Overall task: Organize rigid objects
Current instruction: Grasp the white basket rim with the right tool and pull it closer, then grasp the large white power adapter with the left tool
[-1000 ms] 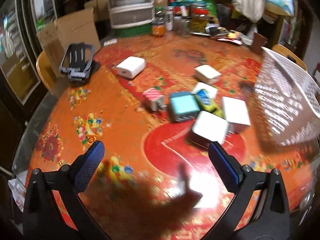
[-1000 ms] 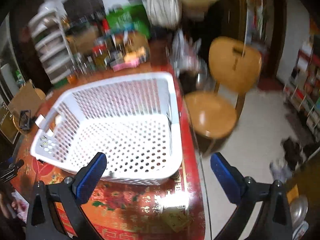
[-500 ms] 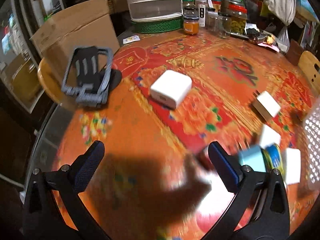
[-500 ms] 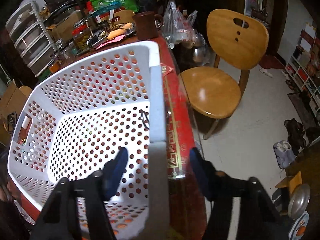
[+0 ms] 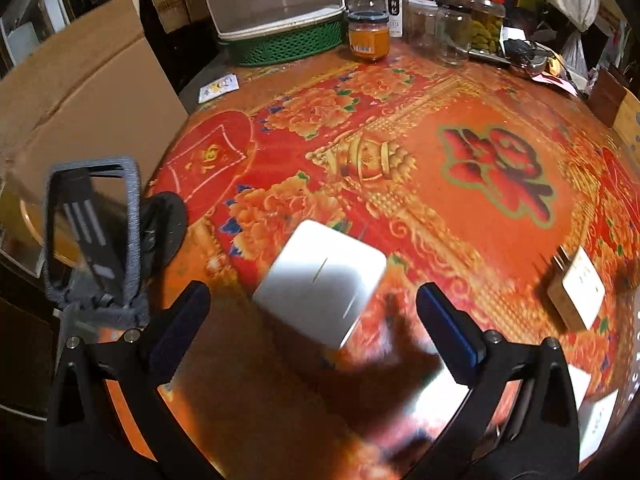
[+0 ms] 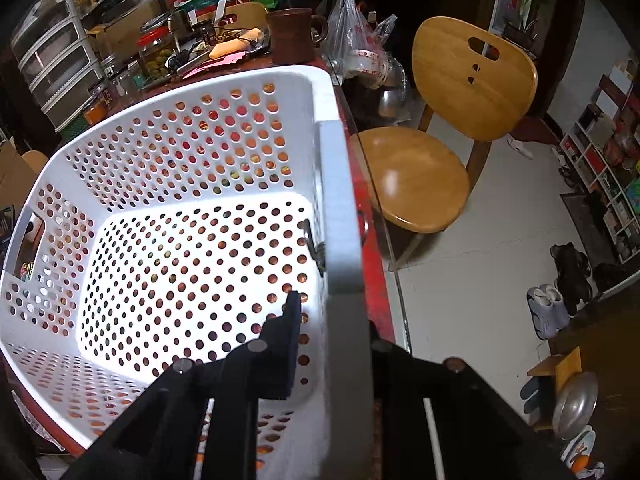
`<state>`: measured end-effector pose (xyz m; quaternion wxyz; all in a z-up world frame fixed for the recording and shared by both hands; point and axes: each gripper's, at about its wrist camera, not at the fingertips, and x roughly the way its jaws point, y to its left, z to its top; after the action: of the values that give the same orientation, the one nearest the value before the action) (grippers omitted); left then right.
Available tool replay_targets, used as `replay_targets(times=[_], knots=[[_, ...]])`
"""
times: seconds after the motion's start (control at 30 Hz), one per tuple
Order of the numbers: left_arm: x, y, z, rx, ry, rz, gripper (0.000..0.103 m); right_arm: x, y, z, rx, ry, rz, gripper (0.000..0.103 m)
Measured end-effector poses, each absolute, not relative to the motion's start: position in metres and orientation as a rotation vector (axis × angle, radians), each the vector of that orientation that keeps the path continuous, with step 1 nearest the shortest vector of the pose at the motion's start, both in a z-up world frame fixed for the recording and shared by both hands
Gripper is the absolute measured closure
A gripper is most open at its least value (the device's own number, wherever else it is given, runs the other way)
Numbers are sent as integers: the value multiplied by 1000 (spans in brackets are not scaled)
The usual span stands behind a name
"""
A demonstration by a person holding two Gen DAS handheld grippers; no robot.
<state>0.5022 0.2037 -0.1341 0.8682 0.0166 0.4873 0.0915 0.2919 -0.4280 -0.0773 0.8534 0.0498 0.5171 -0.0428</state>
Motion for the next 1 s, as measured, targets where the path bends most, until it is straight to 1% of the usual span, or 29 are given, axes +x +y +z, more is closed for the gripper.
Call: replay_targets(times=[0.1, 0.17, 0.2, 0.23, 0.3, 0.63, 1.0], knots=[[512, 206, -142, 10, 1041, 173, 5, 292, -428, -78, 109, 1086, -88, 87], [516, 207, -148, -4, 1052, 180, 14, 292, -429, -78, 111, 1084, -83, 87], [518, 210, -151, -18, 1059, 183, 23, 292, -429, -78, 110, 1084, -85, 87], [519, 213, -153, -42, 1063, 177, 28, 292, -429, -78, 111, 1083, -84, 87], [520, 220, -154, -101, 1060, 162, 32, 293, -429, -78, 112, 1083, -79, 87], [509, 214, -153, -62, 1001, 214, 32, 296, -427, -79, 115, 1080, -71, 87], [473, 204, -111, -6, 924, 302, 32, 296, -429, -80, 118, 1078, -68, 87]])
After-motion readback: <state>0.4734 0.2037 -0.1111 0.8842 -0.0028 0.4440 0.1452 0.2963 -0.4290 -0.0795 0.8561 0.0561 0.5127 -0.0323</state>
